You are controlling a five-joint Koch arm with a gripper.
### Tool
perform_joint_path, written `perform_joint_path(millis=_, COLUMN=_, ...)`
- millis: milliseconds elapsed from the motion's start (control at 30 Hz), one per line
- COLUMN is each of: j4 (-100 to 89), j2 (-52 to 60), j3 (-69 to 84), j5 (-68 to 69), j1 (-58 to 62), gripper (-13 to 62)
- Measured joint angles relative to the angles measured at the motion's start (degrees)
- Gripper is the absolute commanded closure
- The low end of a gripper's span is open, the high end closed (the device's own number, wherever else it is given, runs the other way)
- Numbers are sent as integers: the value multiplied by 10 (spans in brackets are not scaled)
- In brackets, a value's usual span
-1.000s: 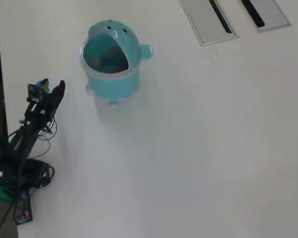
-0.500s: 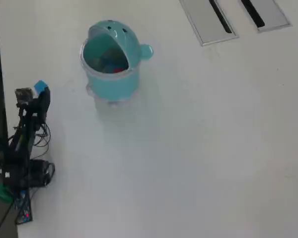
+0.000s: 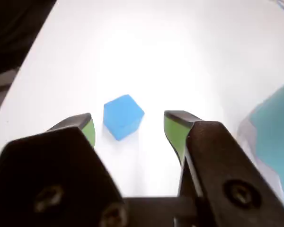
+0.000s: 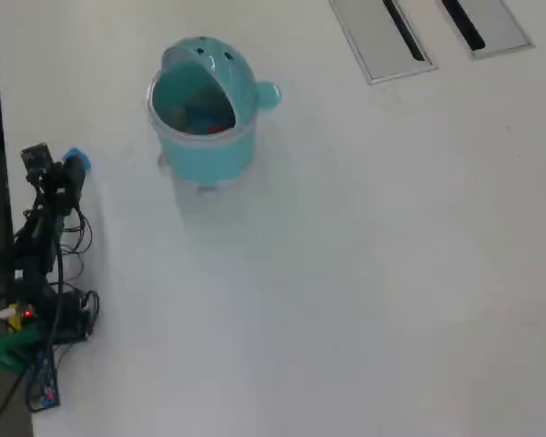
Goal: Grasp RGB lego blocks and put them in the bin one by one.
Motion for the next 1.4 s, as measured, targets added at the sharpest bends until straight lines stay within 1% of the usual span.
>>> perform_joint_path(millis=33, j4=0, j2=-26, j3=-17, j5=-3, j1=-5, gripper=225)
perform_joint_path(millis=300, j4=0, j2=-127, j3=-105, j5=-4, j1=-15, gripper=224)
perform_joint_path(millis=333, j4=0, j2=-154, j3=-131, j5=-4, j1=-17, gripper=224)
perform_joint_path(millis=667, j4=-2, j2=-278, j3=-188, j5=-4, j1=-18, gripper=214)
perform_joint_path(millis=967, j4=-8, j2=-330, j3=-246, j5=-4, j1=-15, gripper=214)
perform_joint_path(millis=1100, j4=-12, j2=-340, j3=-250, j5=-4, j1=-11, gripper=200)
perform_joint_path(millis=1400, j4=-18, j2=-369, j3=-249, j5=-12, j1=-4, gripper=205)
